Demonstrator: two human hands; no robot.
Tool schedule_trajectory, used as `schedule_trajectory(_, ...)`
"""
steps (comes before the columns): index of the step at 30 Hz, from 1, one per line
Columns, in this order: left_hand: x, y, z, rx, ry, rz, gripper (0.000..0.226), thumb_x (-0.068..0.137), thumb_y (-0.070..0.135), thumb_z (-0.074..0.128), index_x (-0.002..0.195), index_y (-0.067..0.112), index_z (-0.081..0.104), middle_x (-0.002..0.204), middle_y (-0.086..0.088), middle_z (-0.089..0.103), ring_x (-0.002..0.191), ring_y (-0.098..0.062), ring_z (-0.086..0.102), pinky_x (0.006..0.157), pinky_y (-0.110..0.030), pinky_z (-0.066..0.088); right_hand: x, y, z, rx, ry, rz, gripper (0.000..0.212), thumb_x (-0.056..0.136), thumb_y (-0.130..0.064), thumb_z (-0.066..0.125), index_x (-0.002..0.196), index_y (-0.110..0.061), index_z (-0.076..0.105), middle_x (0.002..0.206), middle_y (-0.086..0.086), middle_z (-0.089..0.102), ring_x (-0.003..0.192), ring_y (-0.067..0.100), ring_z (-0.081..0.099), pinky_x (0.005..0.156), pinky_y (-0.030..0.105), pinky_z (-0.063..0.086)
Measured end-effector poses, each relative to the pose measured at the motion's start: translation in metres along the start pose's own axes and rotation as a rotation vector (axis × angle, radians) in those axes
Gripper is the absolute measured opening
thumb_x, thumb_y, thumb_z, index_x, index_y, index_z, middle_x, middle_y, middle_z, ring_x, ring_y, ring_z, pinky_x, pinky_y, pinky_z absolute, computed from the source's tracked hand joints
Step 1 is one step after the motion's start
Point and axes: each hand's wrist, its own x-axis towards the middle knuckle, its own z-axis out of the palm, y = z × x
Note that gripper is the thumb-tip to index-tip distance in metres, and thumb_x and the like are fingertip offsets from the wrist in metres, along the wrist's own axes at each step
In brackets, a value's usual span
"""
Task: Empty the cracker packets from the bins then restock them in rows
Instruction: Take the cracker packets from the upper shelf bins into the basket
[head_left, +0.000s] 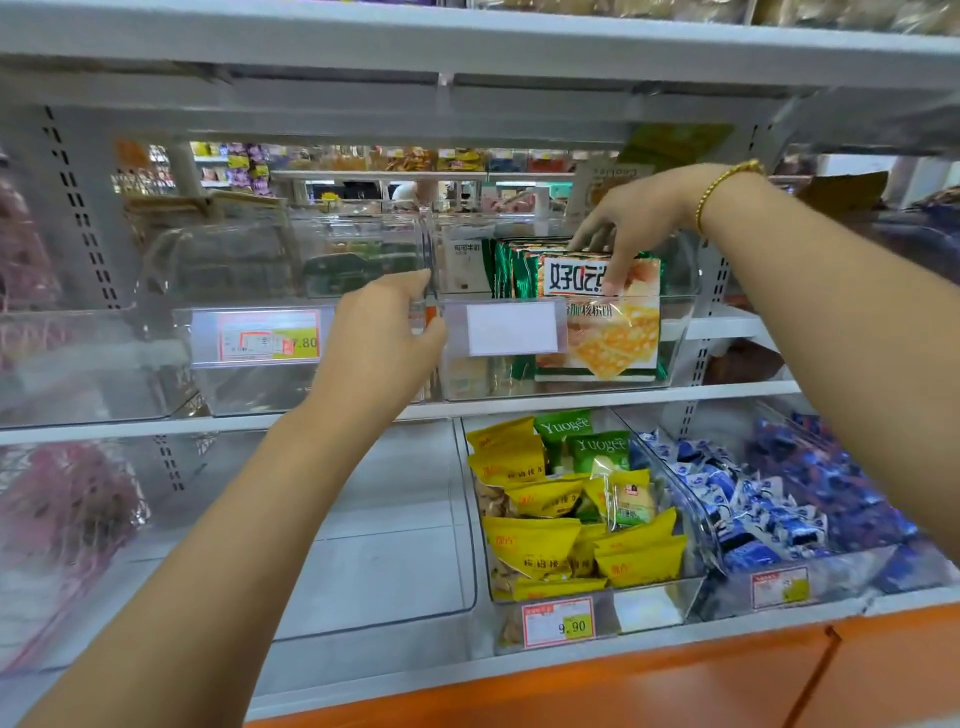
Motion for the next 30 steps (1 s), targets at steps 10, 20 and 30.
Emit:
schedule_trajectory(10, -0.095, -0.033, -0.041, -0.262, 0.048, -0.216, 0.039, 0.088, 0.031, 0.062, 0.058, 0.01, 0.05, 0.043, 0.007, 0.042, 0.045, -0.01, 0.04, 0.05, -0.026, 0.034, -0.076, -0.119, 0.062, 0.219, 0.357, -0.541, 0.034, 0.088, -0.04, 0.063, 0.065, -0.02, 0.047, 0.061, -0.009, 0.047, 0.055, 0.005, 0.042, 0.052, 0.02, 0.032)
schedule_trajectory(20, -0.318, -0.178, -0.045, -0.136, -0.061, -1.073, 0.016, 0.086, 0.026, 0.067, 0.091, 0.011, 0.066, 0.079, 0.0, 0.065, 0.077, -0.02, 0.057, 0.06, -0.025, 0.037, -0.061, -0.283, 0.273, 0.23, -0.375, -0.923, 0.03, 0.089, -0.033, 0.066, 0.113, -0.017, 0.059, 0.109, -0.001, 0.061, 0.082, 0.006, 0.049, 0.062, 0.007, 0.036)
schedule_trajectory(30, -0.418, -0.248, -0.022, -0.768, 0.251, -1.817, 0.019, 0.096, 0.009, 0.051, 0.113, 0.0, 0.053, 0.115, -0.017, 0.054, 0.102, -0.028, 0.054, 0.076, -0.033, 0.048, -0.035, -0.375, 0.393, 0.062, -0.536, -0.857, 0.067, 0.091, -0.035, 0.063, 0.147, -0.017, 0.032, 0.145, 0.011, 0.04, 0.127, 0.028, 0.044, 0.101, 0.034, 0.04)
